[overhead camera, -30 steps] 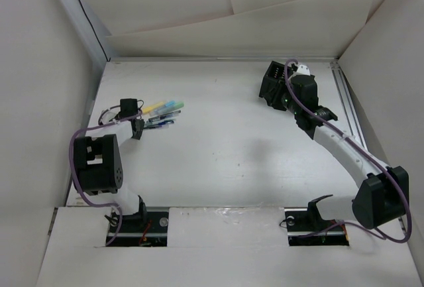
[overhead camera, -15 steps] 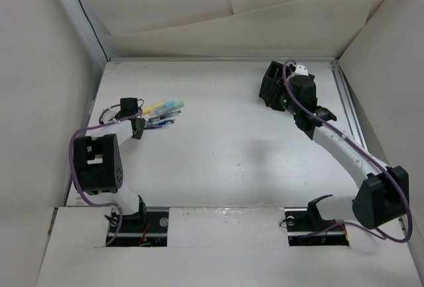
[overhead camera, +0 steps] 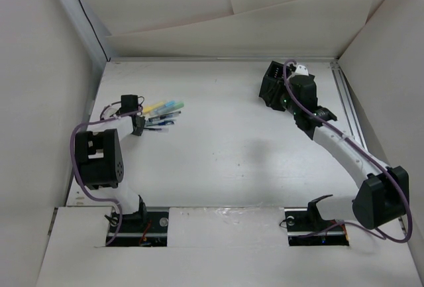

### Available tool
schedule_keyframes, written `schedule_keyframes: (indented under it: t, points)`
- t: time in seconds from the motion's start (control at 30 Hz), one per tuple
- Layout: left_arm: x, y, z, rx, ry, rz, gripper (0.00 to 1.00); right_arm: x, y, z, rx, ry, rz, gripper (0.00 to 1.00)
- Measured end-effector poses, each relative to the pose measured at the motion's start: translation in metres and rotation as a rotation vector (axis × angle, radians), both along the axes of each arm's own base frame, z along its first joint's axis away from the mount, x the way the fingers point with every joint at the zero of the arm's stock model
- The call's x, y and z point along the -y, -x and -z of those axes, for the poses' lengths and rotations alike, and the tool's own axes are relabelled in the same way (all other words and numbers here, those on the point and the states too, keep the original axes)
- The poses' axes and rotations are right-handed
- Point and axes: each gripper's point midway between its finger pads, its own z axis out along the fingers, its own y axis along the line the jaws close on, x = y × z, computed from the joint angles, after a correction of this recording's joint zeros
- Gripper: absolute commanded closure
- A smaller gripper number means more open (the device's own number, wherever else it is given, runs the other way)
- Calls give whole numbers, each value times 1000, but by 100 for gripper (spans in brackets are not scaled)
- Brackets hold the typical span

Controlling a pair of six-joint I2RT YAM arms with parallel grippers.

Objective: Sort the stationery into containers
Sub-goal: Pick up the pen from the center of the board.

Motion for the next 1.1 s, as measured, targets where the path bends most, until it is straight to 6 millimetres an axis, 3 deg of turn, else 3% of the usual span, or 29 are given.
schedule_keyframes:
  t: [0.2,0.37,0.53,0.63,0.8,0.9,1.03,1.07,1.1]
  points:
    - [1,-4,0,-10,-12,40,97,3,0,-2,4,-7,1,66]
    - [4,-4,1,12,-12,81,100,0,2,-5,6,-19,-25,49]
    - [12,6,1,38,6,131,100,-7,5,-5,3,-26,-57,39]
    - [17,15,0,45,16,164,100,-21,11,-5,1,-31,-100,34]
    - [29,40,-6,50,17,238,100,-62,31,-7,-3,-42,-225,31]
    - [39,44,-27,127,4,297,100,-94,46,-9,-6,-45,-313,36]
    - [48,47,-72,312,-28,374,100,-137,70,-7,-20,-45,-424,55]
    - [50,47,-81,351,-35,392,100,-145,74,-6,-24,-44,-445,78]
    - [52,46,-90,388,-45,412,100,-154,78,-6,-24,-39,-470,86]
